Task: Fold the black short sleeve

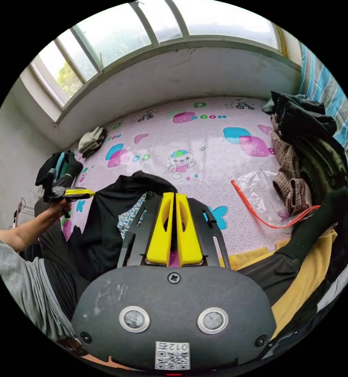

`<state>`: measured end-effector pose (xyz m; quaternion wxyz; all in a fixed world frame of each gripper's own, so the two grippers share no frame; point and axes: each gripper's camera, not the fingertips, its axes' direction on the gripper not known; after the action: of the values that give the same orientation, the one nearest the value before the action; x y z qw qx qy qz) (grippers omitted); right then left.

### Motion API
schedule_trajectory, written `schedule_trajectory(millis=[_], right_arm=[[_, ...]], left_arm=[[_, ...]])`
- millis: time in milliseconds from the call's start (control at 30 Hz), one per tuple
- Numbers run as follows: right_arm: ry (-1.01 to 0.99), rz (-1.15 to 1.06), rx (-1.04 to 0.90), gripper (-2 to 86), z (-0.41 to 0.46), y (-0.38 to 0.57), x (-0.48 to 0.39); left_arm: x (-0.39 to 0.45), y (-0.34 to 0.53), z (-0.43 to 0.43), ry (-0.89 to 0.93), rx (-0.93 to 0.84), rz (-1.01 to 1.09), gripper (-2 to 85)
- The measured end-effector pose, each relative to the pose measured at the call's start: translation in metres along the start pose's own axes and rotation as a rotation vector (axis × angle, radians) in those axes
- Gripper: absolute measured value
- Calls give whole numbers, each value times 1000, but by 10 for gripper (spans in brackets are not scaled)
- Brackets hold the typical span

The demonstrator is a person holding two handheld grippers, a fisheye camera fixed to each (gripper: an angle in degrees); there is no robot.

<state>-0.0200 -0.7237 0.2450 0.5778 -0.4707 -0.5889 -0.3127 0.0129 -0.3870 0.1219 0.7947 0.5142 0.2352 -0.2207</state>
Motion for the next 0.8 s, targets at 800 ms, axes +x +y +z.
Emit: schedule_trajectory(millis=[800], right_arm=[[124, -322, 498, -8, -270, 53, -256]], left_arm=[[165, 128, -322, -415, 521, 296, 6]])
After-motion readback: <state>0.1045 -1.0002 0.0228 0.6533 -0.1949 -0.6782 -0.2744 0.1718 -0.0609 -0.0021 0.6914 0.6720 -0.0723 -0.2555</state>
